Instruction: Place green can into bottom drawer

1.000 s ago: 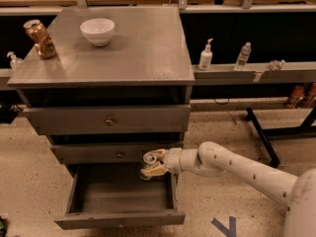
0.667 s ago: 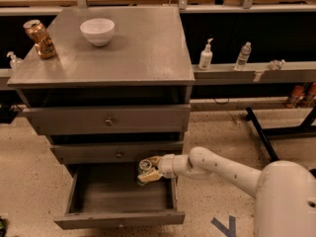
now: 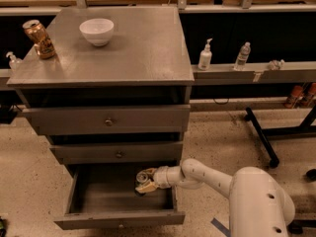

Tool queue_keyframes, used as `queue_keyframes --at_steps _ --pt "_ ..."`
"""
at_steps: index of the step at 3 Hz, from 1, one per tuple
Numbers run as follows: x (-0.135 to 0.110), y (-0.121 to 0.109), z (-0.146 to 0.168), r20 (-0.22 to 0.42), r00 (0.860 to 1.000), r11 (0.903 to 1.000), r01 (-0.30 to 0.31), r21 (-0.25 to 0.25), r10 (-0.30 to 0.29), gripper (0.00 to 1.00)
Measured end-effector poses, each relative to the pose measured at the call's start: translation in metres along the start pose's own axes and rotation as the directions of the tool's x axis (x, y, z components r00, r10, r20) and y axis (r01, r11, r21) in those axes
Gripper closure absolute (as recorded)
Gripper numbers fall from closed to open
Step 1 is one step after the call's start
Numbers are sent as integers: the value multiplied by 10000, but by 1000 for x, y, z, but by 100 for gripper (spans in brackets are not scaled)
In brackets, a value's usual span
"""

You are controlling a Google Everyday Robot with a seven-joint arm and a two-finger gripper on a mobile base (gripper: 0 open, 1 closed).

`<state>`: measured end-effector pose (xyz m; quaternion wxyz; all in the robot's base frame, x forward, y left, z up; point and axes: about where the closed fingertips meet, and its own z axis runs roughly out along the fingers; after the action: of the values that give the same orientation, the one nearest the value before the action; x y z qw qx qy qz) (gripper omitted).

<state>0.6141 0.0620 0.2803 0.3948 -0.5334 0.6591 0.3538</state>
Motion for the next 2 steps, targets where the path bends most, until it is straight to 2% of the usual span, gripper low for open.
queue_keyframes --at_steps 1,2 --pt "29 8 25 -119 9980 9981 618 -63 -619 75" --pt "51 12 39 -380 9954 9961 880 14 -879 51"
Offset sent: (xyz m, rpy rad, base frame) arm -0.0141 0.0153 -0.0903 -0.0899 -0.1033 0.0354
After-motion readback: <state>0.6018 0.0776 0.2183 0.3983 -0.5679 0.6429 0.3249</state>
